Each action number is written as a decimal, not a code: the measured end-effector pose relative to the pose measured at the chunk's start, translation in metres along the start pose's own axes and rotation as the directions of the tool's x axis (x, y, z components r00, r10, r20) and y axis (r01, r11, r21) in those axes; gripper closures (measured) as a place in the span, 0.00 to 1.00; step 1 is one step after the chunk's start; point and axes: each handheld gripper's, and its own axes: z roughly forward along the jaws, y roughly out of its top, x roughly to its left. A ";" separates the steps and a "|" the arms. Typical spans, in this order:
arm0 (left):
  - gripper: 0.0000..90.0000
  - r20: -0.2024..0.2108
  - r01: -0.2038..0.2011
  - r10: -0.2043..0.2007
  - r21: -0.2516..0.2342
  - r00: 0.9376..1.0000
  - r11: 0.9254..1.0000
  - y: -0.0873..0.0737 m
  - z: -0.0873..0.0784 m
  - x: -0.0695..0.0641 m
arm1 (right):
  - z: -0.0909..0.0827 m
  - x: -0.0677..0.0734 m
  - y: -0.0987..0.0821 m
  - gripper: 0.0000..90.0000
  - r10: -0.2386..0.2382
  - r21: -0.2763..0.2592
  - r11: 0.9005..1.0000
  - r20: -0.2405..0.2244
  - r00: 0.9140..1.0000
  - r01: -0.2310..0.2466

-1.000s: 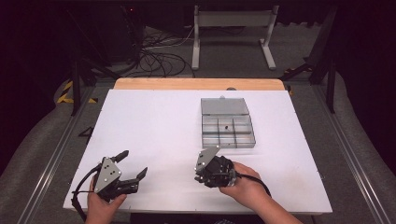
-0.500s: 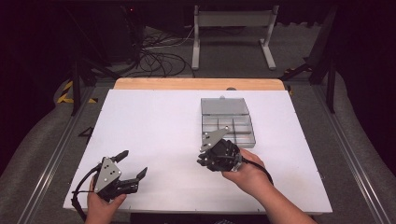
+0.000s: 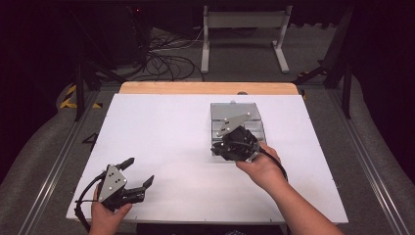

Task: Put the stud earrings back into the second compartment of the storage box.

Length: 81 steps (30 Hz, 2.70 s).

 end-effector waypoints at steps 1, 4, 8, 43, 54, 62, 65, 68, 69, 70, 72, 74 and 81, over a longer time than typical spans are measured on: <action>0.20 -0.001 0.000 0.000 0.001 1.000 1.000 0.000 0.000 0.000 | 0.000 -0.003 0.000 0.89 0.011 -0.002 1.000 0.007 1.000 -0.011; 0.20 -0.001 -0.003 0.003 0.002 1.000 1.000 0.000 0.000 0.000 | 0.000 -0.012 0.000 0.89 0.030 -0.002 1.000 0.032 0.999 -0.030; 0.20 -0.002 -0.001 0.001 0.002 1.000 1.000 0.000 0.000 0.000 | 0.001 -0.024 -0.002 0.89 0.063 -0.002 0.998 0.068 0.996 -0.063; 0.20 0.003 0.005 -0.005 0.005 1.000 1.000 -0.001 0.000 0.002 | 0.060 -0.117 -0.039 0.88 0.266 0.152 0.941 0.220 0.938 -0.303; 0.20 0.004 0.008 -0.008 0.008 1.000 1.000 -0.001 0.001 0.001 | 0.076 -0.124 -0.044 0.88 0.275 0.212 0.923 0.223 0.935 -0.321; 0.20 0.004 0.006 -0.006 0.007 1.000 1.000 -0.001 0.001 0.001 | 0.078 -0.123 -0.044 0.82 0.283 0.210 0.922 0.210 0.936 -0.325; 0.20 0.003 0.007 -0.007 0.007 1.000 1.000 -0.001 0.001 0.001 | 0.075 -0.123 -0.043 0.74 0.282 0.193 0.927 0.210 0.936 -0.323; 0.20 0.002 0.013 -0.013 0.007 1.000 1.000 -0.001 0.000 0.002 | 0.068 -0.122 -0.042 0.70 0.301 0.167 0.929 0.184 0.936 -0.331; 0.20 0.002 0.018 -0.018 0.005 1.000 1.000 -0.001 0.000 0.002 | 0.065 -0.121 -0.041 0.67 0.304 0.157 0.930 0.176 0.936 -0.331; 0.20 0.001 0.019 -0.019 0.005 1.000 1.000 -0.001 0.000 0.002 | 0.062 -0.120 -0.040 0.65 0.304 0.146 0.933 0.170 0.937 -0.329; 0.20 -0.003 0.020 -0.019 0.002 1.000 1.000 -0.001 -0.001 0.003 | 0.055 -0.116 -0.038 0.60 0.299 0.122 0.940 0.161 0.941 -0.320; 0.20 -0.004 0.020 -0.020 0.002 1.000 1.000 -0.001 -0.001 0.003 | 0.045 -0.111 -0.036 0.54 0.287 0.091 0.949 0.153 0.946 -0.302; 0.20 -0.001 0.019 -0.019 0.003 1.000 1.000 -0.001 0.000 0.001 | 0.013 -0.090 -0.032 0.34 0.244 -0.010 0.969 0.134 0.960 -0.245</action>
